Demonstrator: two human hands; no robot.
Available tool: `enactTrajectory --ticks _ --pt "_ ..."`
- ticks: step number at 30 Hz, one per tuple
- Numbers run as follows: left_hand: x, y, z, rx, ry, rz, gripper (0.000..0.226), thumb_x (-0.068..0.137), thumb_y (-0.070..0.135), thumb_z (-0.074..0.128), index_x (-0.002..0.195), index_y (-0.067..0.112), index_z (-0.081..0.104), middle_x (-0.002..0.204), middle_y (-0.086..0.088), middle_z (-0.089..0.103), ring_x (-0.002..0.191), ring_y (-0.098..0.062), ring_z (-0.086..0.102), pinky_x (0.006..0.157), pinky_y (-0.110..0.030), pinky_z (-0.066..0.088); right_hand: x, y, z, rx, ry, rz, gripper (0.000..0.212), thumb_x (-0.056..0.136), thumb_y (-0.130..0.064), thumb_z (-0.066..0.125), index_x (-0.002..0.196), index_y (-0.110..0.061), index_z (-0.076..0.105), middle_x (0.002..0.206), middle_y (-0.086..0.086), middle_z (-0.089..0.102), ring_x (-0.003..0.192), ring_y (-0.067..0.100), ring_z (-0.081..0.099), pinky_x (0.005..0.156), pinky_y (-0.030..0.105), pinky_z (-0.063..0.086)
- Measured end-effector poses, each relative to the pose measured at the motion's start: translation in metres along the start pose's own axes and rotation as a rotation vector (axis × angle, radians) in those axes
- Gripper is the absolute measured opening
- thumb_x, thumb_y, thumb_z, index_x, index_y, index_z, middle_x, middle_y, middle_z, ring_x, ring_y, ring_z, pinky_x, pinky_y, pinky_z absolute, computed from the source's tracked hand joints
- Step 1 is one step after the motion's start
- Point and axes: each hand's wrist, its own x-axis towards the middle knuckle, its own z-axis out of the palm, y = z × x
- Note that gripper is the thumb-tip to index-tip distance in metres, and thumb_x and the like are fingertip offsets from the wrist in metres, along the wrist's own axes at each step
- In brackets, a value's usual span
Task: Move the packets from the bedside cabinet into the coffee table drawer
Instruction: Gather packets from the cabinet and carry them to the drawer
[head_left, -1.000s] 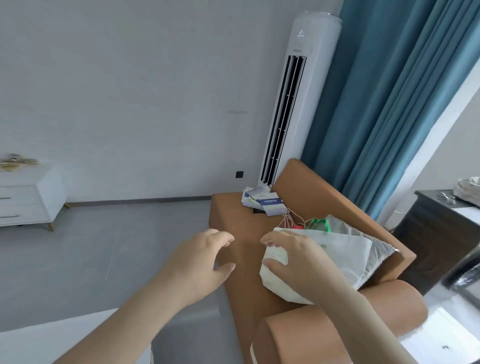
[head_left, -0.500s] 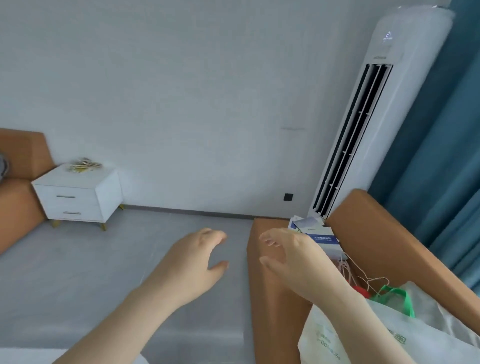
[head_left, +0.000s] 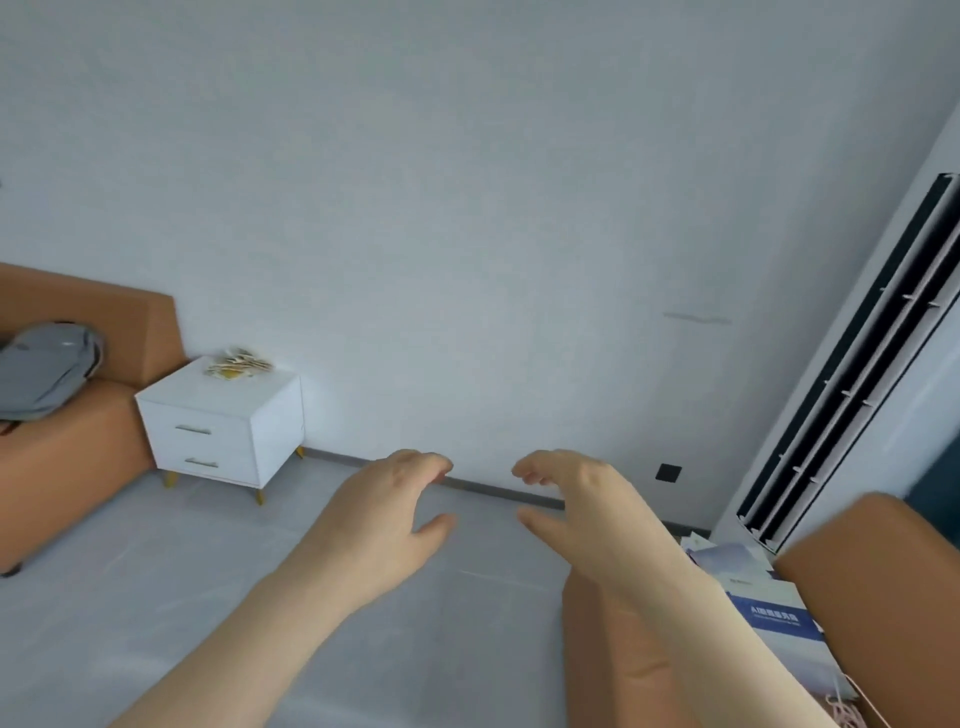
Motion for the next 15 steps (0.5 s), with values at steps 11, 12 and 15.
enactTrajectory --ticks 11,12,15 --pt "0.152 -0.103 0.019 0.047 0.064 -0.147 0.043 0.089 0.04 0.057 0.129 0.031 0.048 0.124 0.016 0.052 0.115 -0.003 0.049 0.094 -0.022 0.041 0.219 0.032 0.045 0.049 -0.053 -0.176 0.036 0.091 -0.032 0.059 0.127 -0.029 0.054 0.119 -0.014 0.059 0.11 0.007 0.054 0.092 0.025 0.045" --pt "0.166 -0.111 0.019 0.051 0.065 -0.165 0.043 0.089 0.04 0.057 0.129 0.031 0.048 0.124 0.016 0.052 0.115 -0.004 0.049 0.094 -0.021 0.041 0.238 0.035 0.046 0.056 -0.054 -0.191 0.036 0.091 -0.032 0.059 0.127 -0.029 0.054 0.12 -0.014 0.059 0.111 0.007 0.054 0.092 0.024 0.045" --pt "0.206 -0.135 0.021 0.083 0.087 -0.203 0.043 0.089 0.04 0.057 0.13 0.03 0.048 0.123 0.017 0.052 0.114 -0.003 0.049 0.088 -0.015 0.036 0.294 0.043 0.052 0.066 -0.063 -0.243 0.036 0.092 -0.032 0.059 0.128 -0.029 0.053 0.12 -0.015 0.058 0.111 0.005 0.053 0.092 0.022 0.043"
